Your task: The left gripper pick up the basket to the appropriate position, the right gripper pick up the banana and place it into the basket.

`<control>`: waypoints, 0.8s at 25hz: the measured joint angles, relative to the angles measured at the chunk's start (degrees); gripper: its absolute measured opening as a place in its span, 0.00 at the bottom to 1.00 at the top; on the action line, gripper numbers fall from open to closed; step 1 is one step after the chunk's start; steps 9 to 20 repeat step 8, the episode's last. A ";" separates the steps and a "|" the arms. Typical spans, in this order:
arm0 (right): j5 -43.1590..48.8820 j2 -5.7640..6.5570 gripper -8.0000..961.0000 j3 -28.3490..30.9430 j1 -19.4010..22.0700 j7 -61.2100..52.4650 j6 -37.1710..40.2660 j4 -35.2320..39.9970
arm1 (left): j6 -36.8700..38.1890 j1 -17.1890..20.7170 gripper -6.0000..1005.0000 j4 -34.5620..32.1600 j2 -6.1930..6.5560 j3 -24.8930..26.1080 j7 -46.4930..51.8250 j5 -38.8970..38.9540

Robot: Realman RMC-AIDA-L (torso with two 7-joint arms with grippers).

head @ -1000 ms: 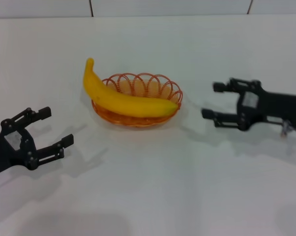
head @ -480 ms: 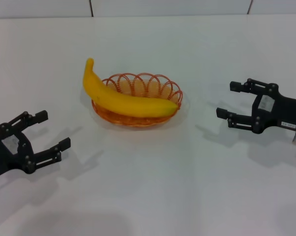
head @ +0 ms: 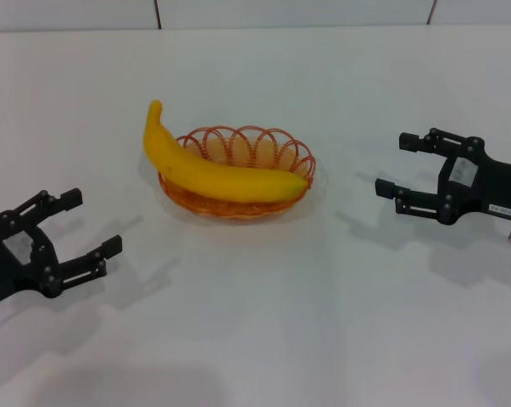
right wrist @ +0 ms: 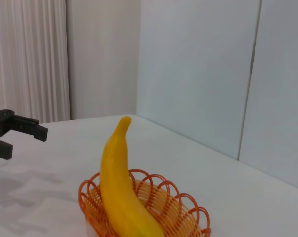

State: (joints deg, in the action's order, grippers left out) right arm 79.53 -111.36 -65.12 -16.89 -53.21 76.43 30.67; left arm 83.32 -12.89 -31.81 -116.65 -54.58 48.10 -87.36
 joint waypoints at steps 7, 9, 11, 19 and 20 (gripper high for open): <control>0.44 -1.10 0.83 -0.29 -1.20 0.03 -0.54 -0.01 | 0.00 -0.40 0.89 0.00 -0.20 0.00 -0.60 0.03; 0.46 -1.24 0.83 -0.39 -1.41 0.03 -0.55 -0.01 | 0.00 -0.44 0.89 0.00 -0.22 0.00 -0.68 0.05; 0.46 -1.24 0.83 -0.39 -1.41 0.03 -0.55 -0.01 | 0.00 -0.44 0.89 0.00 -0.22 0.00 -0.68 0.05; 0.46 -1.24 0.83 -0.39 -1.41 0.03 -0.55 -0.01 | 0.00 -0.44 0.89 0.00 -0.22 0.00 -0.68 0.05; 0.46 -1.24 0.83 -0.39 -1.41 0.03 -0.55 -0.01 | 0.00 -0.44 0.89 0.00 -0.22 0.00 -0.68 0.05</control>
